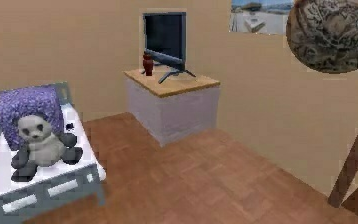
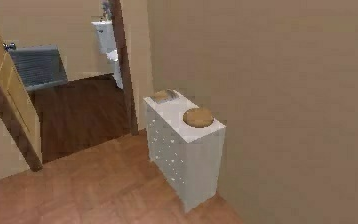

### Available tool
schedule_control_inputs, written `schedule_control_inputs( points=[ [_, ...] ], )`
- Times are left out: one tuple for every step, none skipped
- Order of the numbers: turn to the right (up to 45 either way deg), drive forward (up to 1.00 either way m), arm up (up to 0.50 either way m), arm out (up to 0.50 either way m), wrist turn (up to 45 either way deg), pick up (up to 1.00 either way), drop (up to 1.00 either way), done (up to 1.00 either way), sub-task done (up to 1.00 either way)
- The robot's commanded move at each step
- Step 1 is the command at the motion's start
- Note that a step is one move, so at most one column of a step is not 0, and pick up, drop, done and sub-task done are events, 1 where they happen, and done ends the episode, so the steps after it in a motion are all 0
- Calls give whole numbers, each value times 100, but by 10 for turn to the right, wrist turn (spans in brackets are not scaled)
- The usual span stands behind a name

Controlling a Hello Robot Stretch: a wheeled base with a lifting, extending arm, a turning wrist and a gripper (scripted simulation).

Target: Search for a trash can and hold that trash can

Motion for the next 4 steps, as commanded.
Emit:
schedule_control_inputs(
  points=[
    [0, 15, 0, 0, 0, 0, 0, 0, 0],
    [450, 0, 0, 0, 0, 0, 0, 0, 0],
    [270, 0, 0, 0, 0, 0, 0, 0, 0],
    [0, 100, 0, 0, 0, 0, 0, 0, 0]
  ],
)
